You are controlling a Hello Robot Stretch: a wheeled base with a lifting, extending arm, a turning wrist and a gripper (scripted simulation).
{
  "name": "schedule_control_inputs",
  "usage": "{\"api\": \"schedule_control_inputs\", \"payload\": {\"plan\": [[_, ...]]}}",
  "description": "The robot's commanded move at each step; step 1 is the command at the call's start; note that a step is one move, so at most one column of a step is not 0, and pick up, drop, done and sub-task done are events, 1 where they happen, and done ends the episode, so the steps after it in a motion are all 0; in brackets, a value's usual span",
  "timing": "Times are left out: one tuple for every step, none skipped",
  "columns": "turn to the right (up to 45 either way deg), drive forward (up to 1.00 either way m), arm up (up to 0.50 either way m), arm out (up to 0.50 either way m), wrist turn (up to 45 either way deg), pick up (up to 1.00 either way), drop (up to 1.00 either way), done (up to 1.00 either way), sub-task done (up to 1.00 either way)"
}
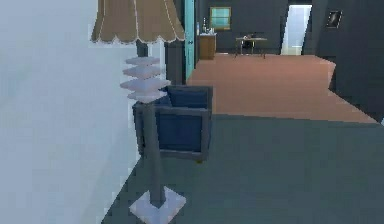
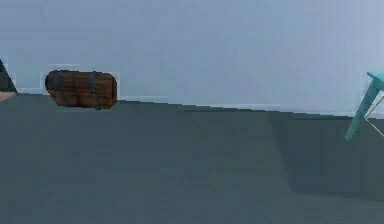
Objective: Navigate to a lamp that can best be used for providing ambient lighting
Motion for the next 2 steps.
{"api": "schedule_control_inputs", "payload": {"plan": [[0.0,0.25,0.0,0.0,0.0,0.0,0.0,0.0,0.0],[-15.0,0.0,0.0,0.0,0.0,0.0,0.0,0.0,0.0]]}}
